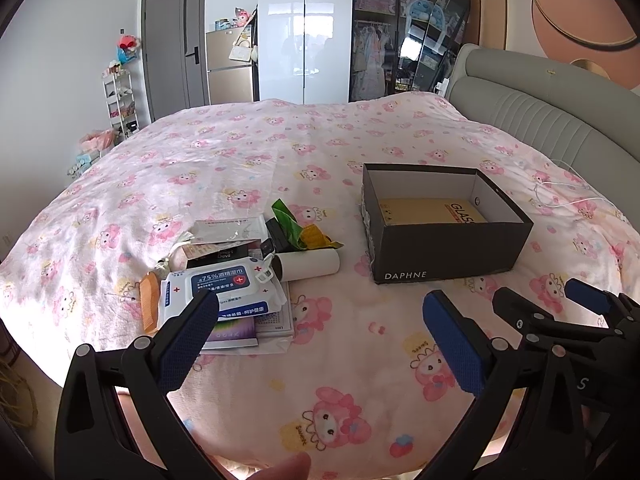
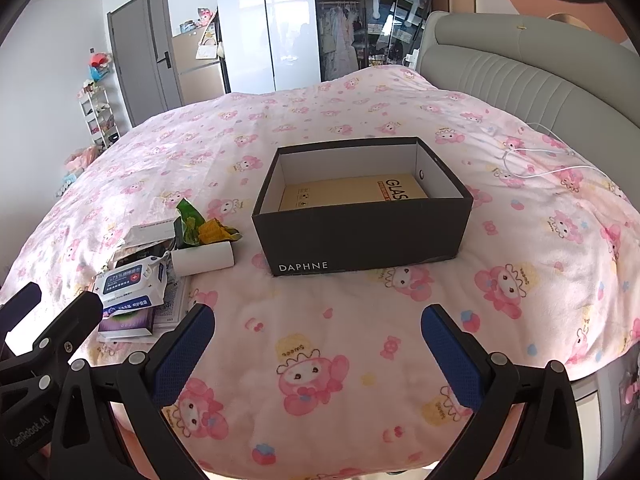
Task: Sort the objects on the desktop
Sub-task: 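Move the right tool toward the white alcohol wipes pack on the pile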
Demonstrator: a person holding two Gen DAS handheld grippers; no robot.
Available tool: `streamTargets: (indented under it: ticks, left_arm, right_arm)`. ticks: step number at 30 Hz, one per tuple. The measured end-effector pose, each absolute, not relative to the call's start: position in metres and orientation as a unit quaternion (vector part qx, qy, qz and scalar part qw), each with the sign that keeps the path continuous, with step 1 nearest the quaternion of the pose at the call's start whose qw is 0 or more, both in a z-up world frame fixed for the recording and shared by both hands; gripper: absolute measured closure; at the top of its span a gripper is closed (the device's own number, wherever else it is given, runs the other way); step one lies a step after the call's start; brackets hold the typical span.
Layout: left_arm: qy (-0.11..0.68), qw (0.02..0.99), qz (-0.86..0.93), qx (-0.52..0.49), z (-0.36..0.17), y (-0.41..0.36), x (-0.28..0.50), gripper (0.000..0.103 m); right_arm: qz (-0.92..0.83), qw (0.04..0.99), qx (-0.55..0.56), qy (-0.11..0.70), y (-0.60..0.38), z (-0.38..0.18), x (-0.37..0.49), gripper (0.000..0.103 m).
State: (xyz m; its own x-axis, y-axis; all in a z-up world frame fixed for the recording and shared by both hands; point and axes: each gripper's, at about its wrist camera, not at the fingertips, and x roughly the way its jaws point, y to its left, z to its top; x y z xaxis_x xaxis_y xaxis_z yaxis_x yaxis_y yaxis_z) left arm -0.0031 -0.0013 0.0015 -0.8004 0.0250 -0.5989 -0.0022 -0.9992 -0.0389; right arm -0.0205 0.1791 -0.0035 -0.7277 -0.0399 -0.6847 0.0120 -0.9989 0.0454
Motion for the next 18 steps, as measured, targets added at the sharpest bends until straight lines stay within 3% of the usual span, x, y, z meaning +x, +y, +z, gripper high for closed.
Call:
streamTargets:
  ticks: [18]
  left_arm:
    - [-0.017, -0.009, 0.958, -0.287, 0.028, -0.025, -0.038, 0.000]
  right_arm:
    - [-0.945, 0.030, 0.325, 0.014, 0.161, 0.038, -0.051, 0.000]
